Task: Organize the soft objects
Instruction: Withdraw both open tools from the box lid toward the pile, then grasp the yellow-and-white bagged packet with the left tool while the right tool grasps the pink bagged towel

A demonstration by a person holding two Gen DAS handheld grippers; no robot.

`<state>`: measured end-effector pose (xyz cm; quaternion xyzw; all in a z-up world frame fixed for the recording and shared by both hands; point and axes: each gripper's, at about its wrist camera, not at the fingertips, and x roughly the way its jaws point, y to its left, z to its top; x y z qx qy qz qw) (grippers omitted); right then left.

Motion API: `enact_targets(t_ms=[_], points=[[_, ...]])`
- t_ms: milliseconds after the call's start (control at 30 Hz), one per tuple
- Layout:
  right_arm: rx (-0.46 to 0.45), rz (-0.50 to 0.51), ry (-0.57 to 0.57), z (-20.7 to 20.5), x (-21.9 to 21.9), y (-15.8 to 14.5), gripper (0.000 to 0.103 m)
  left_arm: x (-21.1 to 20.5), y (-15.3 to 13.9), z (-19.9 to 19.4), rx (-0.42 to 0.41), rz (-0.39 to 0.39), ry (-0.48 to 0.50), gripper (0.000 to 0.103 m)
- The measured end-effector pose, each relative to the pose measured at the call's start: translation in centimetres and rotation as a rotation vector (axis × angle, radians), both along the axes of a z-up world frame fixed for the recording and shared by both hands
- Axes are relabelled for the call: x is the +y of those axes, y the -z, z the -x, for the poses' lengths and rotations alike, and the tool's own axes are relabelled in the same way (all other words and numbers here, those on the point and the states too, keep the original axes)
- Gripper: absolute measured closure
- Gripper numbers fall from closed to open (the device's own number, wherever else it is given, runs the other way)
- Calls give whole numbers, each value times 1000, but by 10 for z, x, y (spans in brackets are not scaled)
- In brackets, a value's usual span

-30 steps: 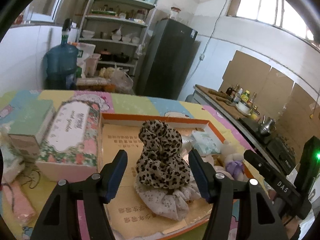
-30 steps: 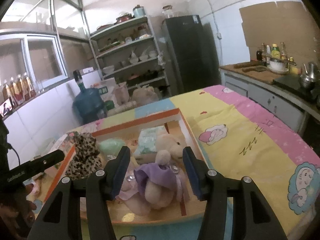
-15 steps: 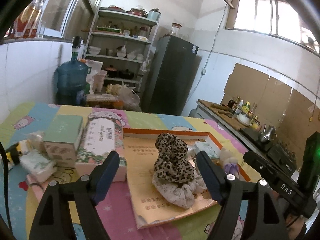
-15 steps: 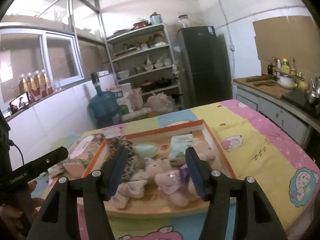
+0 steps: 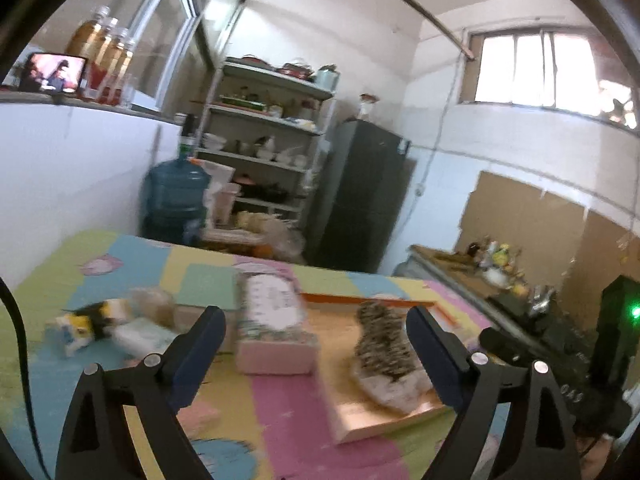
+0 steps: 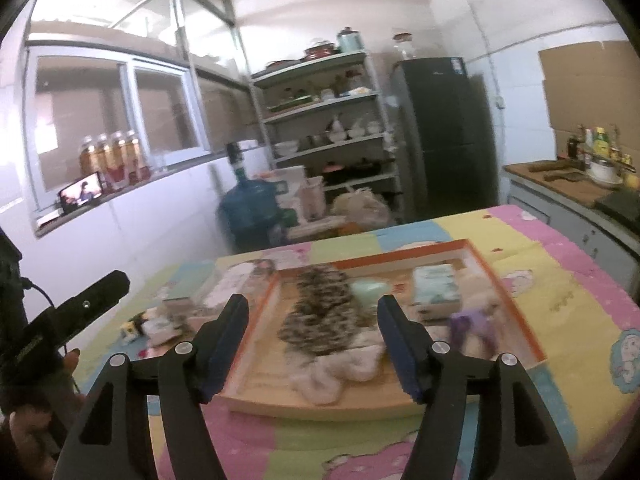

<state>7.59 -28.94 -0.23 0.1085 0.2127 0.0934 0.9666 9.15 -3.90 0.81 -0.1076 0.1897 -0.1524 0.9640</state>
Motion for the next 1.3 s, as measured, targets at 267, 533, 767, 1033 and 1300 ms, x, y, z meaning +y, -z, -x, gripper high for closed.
enact_targets(t_ms=[267,533,767,1033,1300], points=[[-10,19,-103,3,56,-5,34,46,-1,18,32,-58,-120,11],[-17,44,-205,6,109,-6,34,79,-5,36,0,-136,-248,12],[-6,50,-288,2,144,-1,34,103,-4,45,-9,-183,-298,14],[33,81,-395,-10,179,8,34,139,0,47,14,-230,-292,19],[141,133,-479,-47,216,40,34,169,13,32,40,-228,-211,19]])
